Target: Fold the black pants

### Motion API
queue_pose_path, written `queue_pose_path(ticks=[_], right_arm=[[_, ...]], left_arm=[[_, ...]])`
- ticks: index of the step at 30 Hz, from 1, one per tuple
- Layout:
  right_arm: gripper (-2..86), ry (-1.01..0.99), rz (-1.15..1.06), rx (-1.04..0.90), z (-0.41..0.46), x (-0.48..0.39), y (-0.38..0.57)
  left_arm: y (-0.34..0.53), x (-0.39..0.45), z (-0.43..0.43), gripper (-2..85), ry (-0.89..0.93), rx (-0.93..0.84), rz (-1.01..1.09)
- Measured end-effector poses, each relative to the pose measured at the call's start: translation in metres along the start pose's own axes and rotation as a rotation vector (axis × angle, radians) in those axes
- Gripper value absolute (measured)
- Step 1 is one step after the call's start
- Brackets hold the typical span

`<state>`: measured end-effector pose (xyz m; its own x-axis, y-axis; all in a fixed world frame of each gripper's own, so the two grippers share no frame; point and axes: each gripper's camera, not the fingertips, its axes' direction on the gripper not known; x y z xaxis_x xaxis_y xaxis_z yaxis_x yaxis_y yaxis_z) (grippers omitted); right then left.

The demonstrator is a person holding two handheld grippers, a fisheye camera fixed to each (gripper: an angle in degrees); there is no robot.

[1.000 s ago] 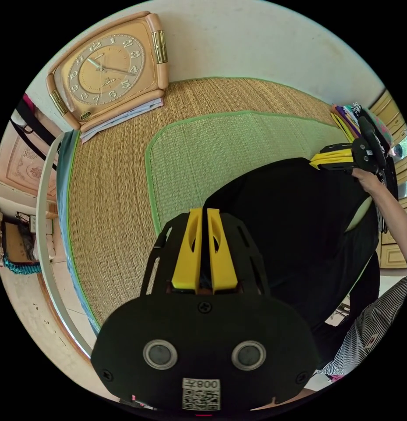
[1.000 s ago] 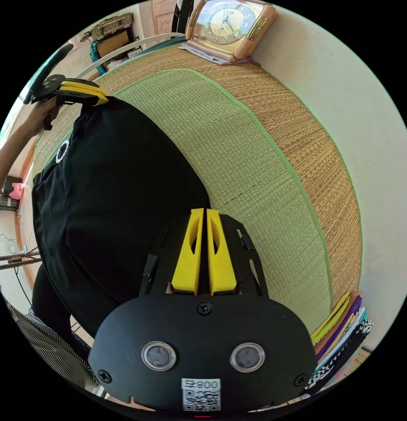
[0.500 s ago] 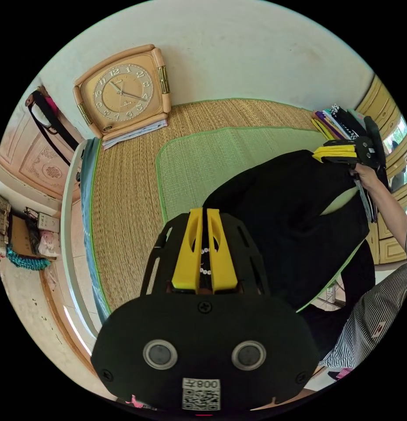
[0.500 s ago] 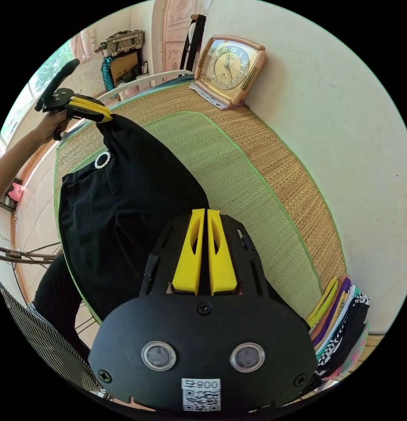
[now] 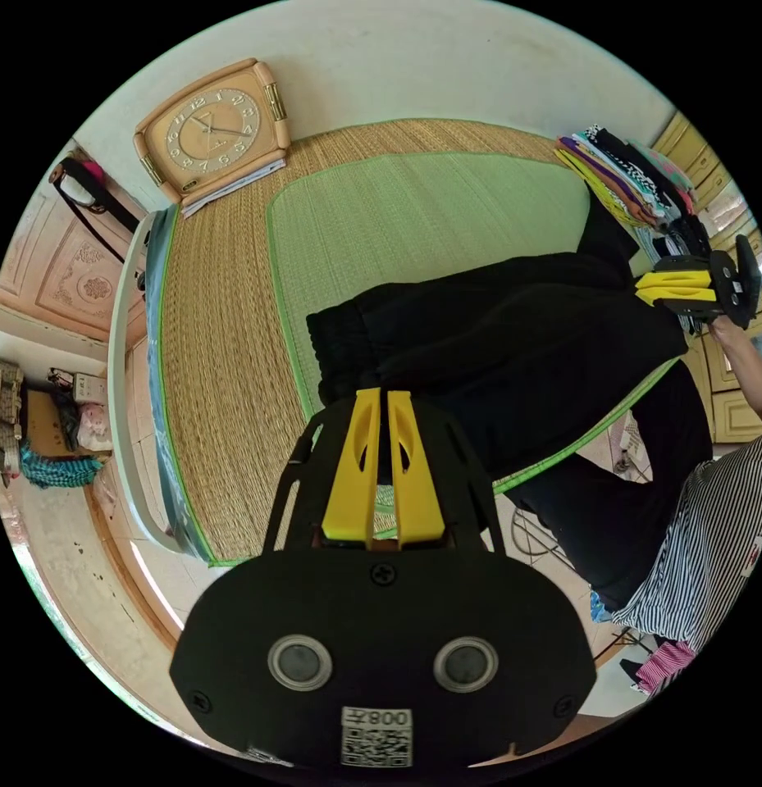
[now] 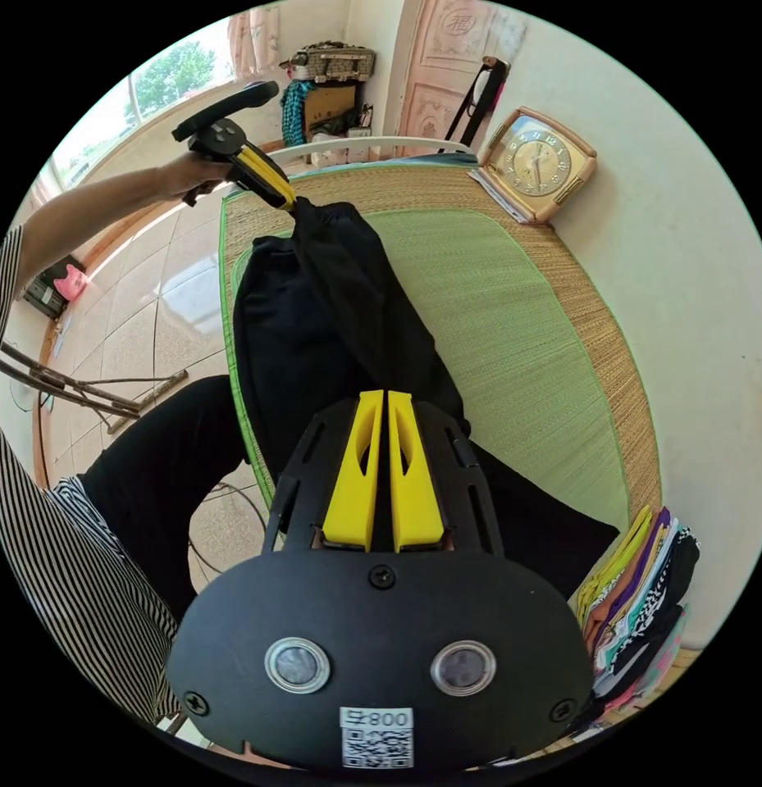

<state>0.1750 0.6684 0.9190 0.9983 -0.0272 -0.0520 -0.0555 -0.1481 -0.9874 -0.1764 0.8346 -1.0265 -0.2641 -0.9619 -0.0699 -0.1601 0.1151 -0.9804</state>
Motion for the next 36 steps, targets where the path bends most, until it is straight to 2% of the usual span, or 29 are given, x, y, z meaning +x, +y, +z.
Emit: queue_pose_path(ticks=[5,18,36], right_arm=[[0.6,-0.042,-0.037,-0.062,0.025,-0.035,0.008],[0.6,-0.133,-0.092,-0.155,0.096,-0.077,0.005],[1.0,-0.235,-0.001,-0.217,0.191,-0.040,0.013]], left_arm=[[0.027,0.020,0.014,1.5,-0.020,-0.077,0.018],[0.076,0.031,0.041,1.0,-0.008,-0.139,-0.016],[0.150,0.047,0.065,0.5,0.036,-0.087,-0.094]])
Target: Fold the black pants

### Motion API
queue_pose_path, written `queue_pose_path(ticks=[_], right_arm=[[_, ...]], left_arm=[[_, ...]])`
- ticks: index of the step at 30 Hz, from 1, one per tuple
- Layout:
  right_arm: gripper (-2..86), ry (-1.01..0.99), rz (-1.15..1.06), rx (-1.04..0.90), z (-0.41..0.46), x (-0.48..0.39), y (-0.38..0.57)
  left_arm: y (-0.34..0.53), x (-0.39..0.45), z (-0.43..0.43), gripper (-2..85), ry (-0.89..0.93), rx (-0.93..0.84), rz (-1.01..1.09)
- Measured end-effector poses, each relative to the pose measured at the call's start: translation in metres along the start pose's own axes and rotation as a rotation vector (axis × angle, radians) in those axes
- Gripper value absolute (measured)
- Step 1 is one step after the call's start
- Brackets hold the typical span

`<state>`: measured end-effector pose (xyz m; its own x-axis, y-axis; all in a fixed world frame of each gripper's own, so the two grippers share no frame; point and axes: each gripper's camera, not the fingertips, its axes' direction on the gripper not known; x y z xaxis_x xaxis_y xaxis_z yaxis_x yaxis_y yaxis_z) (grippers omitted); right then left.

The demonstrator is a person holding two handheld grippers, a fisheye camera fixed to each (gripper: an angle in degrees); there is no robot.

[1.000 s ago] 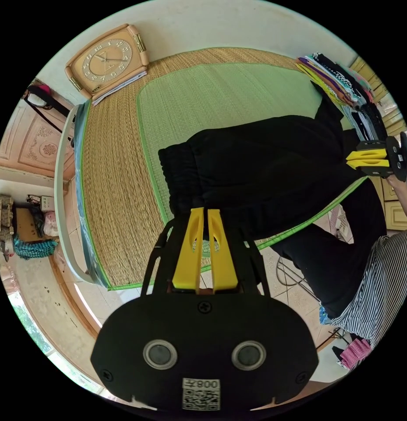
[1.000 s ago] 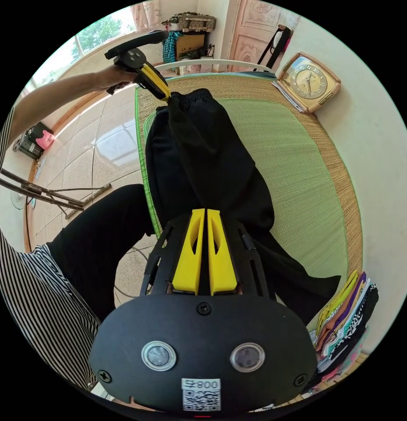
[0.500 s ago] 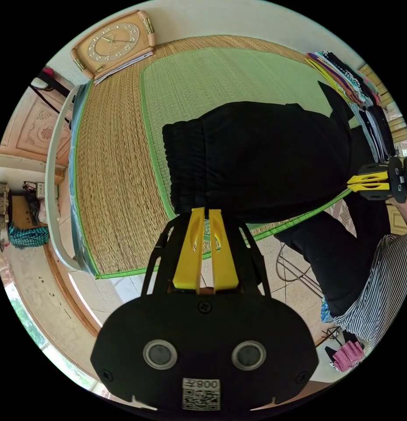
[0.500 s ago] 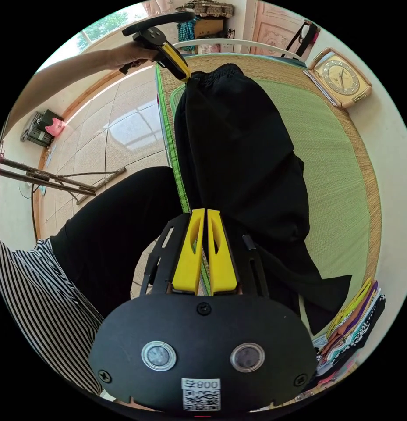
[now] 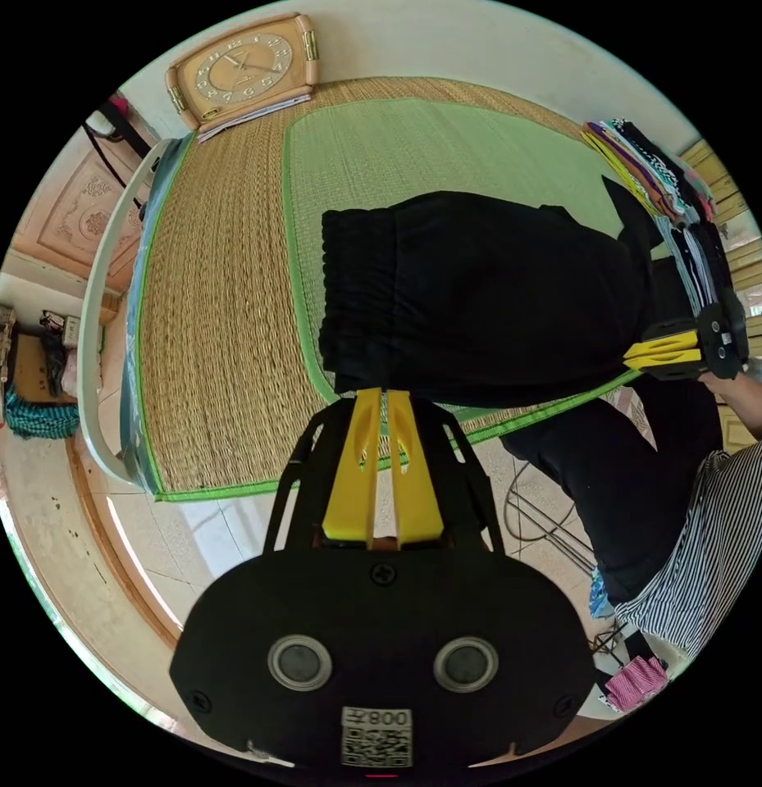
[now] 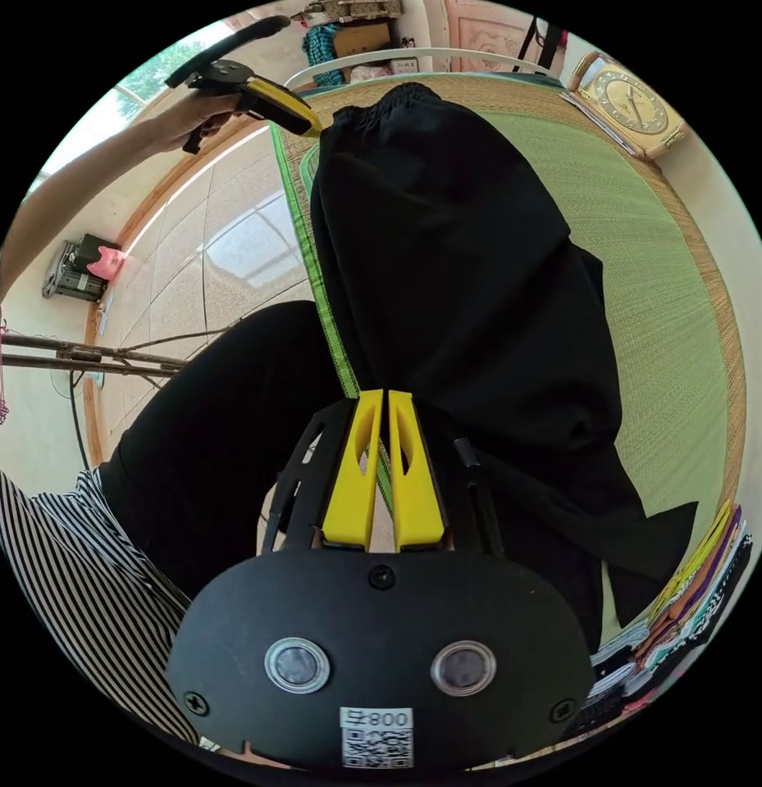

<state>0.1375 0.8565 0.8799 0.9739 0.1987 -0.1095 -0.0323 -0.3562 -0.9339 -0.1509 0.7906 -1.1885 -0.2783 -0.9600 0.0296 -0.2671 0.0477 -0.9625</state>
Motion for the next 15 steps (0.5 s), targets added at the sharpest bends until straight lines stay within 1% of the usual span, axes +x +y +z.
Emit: queue_pose_path(ticks=[1,3,5,7,9,11,14,15], right_arm=[[1.0,-0.014,0.009,0.003,0.003,0.006,0.001],[1.1,-0.031,0.019,0.010,0.008,0.014,0.003],[1.2,-0.044,0.033,0.020,0.014,0.022,0.005],[1.4,-0.057,0.054,0.030,0.021,0.032,0.008],[1.5,-0.066,0.068,0.034,0.026,0.039,0.011],[1.5,-0.081,0.086,0.038,0.030,0.047,0.014],[1.1,-0.126,0.118,0.056,0.034,0.060,0.025],[0.8,-0.154,0.135,0.065,0.036,0.067,0.031]], left_arm=[[0.010,0.000,-0.003,0.4,-0.022,0.029,-0.030],[0.025,0.003,-0.011,0.3,0.012,0.096,-0.060],[0.043,0.017,-0.018,0.2,0.156,0.223,-0.069],[0.047,0.035,-0.012,0.2,0.236,0.266,-0.053],[0.046,0.055,0.000,0.2,0.266,0.266,-0.044],[0.043,0.073,0.023,0.2,0.295,0.230,-0.078],[0.047,0.082,0.049,0.1,0.295,0.163,-0.132],[0.050,0.083,0.051,0.1,0.302,0.170,-0.136]])
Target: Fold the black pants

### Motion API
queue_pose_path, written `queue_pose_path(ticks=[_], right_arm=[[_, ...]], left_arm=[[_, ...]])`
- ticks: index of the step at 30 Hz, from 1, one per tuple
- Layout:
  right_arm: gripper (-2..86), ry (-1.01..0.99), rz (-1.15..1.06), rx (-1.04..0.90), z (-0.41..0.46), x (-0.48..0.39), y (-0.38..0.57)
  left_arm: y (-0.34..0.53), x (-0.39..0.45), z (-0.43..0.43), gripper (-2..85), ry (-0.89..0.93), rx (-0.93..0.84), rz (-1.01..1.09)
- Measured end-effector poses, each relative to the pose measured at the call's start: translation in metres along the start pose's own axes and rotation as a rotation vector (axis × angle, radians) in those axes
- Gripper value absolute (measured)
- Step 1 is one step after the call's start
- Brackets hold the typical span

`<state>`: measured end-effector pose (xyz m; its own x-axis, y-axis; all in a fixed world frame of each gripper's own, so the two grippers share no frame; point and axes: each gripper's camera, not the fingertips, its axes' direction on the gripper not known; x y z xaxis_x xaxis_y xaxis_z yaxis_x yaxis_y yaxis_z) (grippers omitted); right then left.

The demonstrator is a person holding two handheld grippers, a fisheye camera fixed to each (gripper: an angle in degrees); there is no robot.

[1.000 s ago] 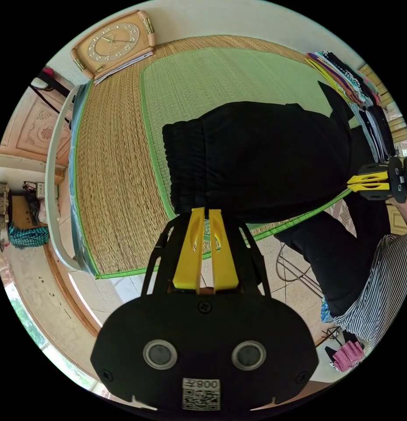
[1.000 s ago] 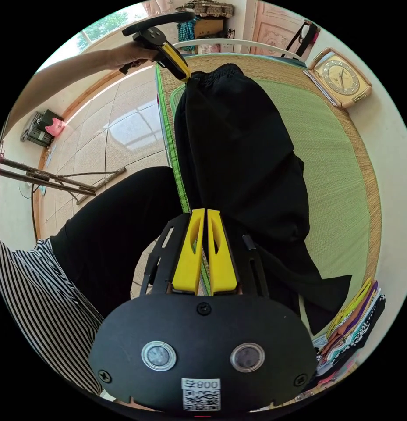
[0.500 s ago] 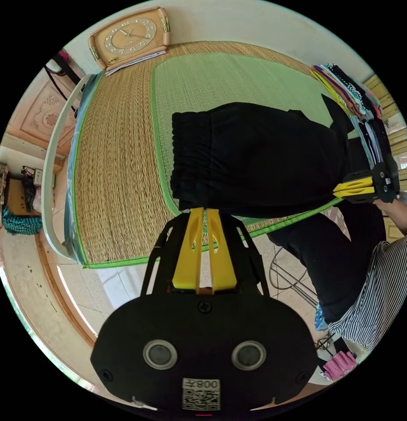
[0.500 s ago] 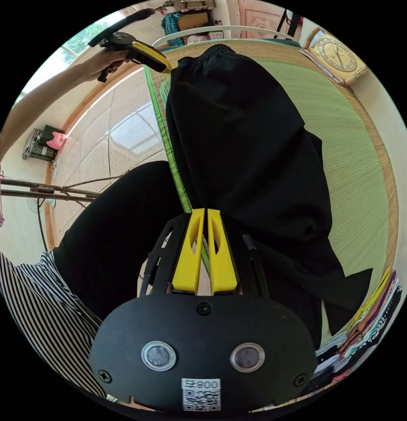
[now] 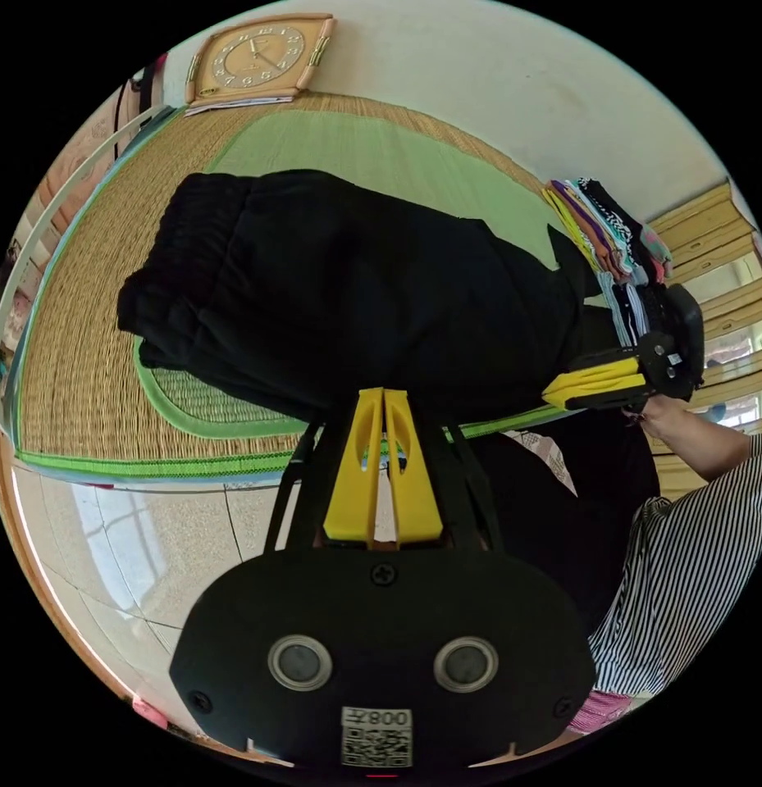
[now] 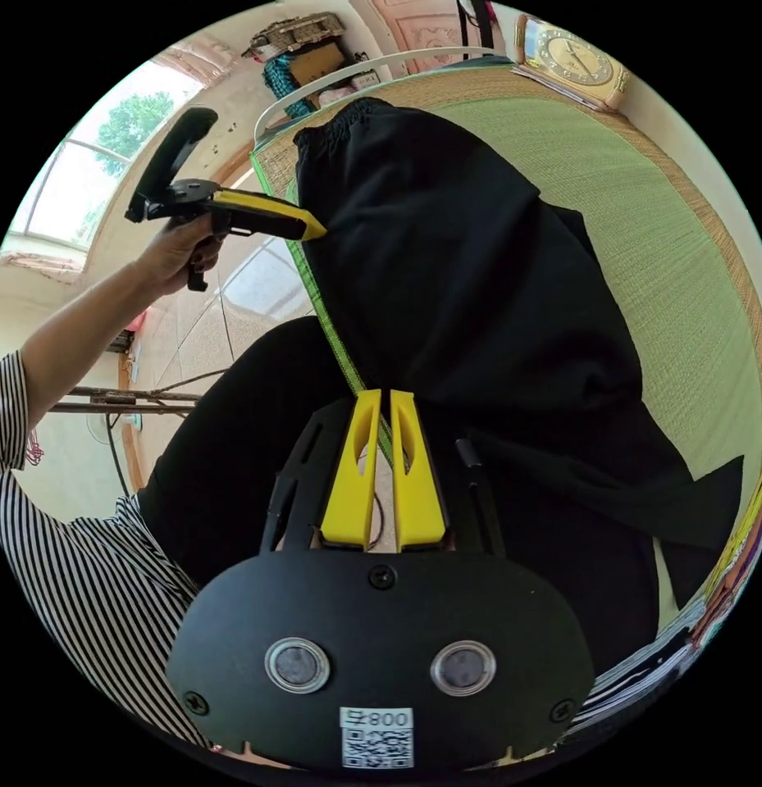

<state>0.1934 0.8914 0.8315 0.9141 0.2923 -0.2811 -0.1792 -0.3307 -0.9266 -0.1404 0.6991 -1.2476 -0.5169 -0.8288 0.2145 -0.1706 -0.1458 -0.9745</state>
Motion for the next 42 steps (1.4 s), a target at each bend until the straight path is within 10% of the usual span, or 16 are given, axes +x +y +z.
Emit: queue_pose_path(ticks=[21,42], right_arm=[[0.3,-0.114,0.421,0.192,-0.006,0.167,0.117],[6.6,0.104,0.697,0.171,-0.032,0.354,0.132]], left_arm=[[-0.022,0.172,0.020,2.0,0.297,0.069,0.233],[-0.084,0.349,0.065,5.0,0.105,-0.136,0.466]])
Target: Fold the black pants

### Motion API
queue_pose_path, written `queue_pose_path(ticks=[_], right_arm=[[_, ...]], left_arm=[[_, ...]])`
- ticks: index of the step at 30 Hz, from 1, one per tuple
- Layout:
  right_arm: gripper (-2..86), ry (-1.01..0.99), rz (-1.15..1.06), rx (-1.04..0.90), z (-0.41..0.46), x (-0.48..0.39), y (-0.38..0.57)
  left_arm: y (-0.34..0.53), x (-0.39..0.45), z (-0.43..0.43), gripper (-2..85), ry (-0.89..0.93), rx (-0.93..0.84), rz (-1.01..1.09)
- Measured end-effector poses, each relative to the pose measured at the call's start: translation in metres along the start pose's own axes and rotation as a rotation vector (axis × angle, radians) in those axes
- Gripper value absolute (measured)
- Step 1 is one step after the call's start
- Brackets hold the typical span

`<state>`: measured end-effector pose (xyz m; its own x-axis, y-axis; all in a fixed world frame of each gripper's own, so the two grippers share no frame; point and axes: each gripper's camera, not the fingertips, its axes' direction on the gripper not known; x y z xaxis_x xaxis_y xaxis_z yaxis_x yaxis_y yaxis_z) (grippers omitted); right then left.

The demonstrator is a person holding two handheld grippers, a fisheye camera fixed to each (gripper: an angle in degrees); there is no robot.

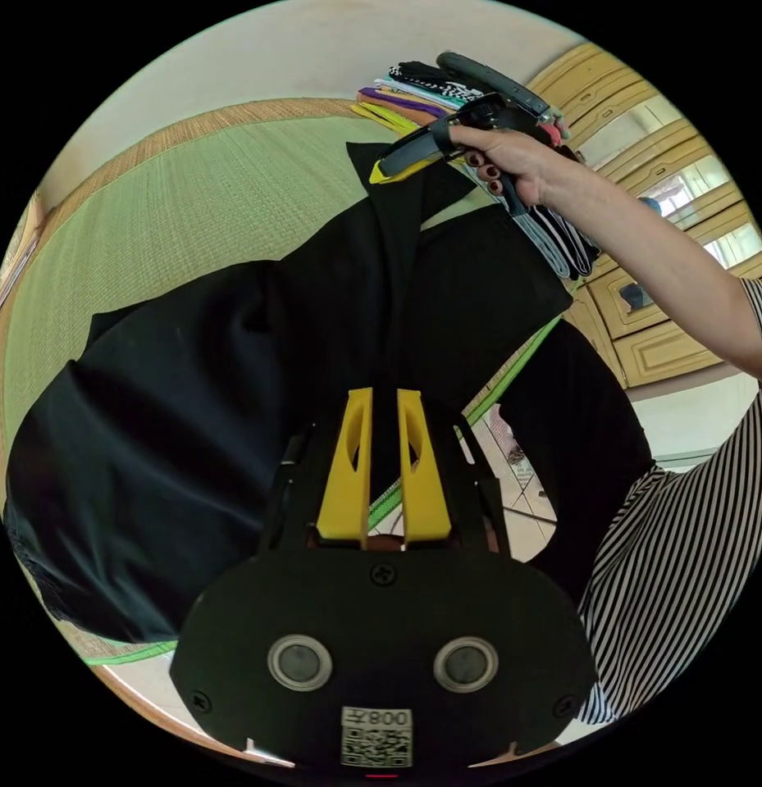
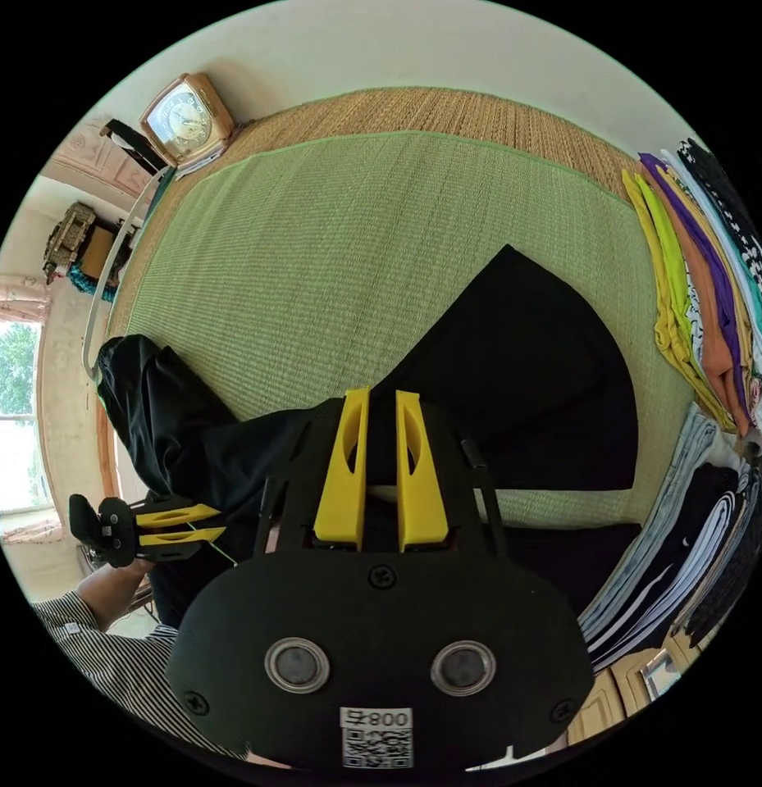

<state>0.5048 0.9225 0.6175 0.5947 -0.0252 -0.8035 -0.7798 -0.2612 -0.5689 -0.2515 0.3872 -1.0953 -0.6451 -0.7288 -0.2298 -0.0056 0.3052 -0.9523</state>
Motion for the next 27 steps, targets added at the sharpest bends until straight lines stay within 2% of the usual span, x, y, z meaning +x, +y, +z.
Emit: queue_pose_path(ticks=[3,10,18,20,27], right_arm=[[6.9,-0.034,0.029,-0.022,0.012,0.006,-0.003],[3.4,0.076,0.038,-0.057,0.032,0.007,-0.005],[0.5,0.041,0.036,-0.061,0.040,0.025,0.010],[0.3,0.031,0.038,-0.040,0.036,0.030,0.020],[0.1,-0.097,0.042,0.214,-0.025,0.059,0.102]], left_arm=[[-0.007,0.012,-0.005,4.7,-0.013,0.003,0.010],[-0.019,0.035,-0.017,3.6,-0.016,0.027,-0.002],[-0.034,0.056,-0.036,1.4,-0.019,0.028,-0.036],[-0.037,0.063,-0.047,1.2,-0.014,0.044,-0.040],[-0.042,0.092,-0.089,1.0,-0.012,0.118,0.001]])
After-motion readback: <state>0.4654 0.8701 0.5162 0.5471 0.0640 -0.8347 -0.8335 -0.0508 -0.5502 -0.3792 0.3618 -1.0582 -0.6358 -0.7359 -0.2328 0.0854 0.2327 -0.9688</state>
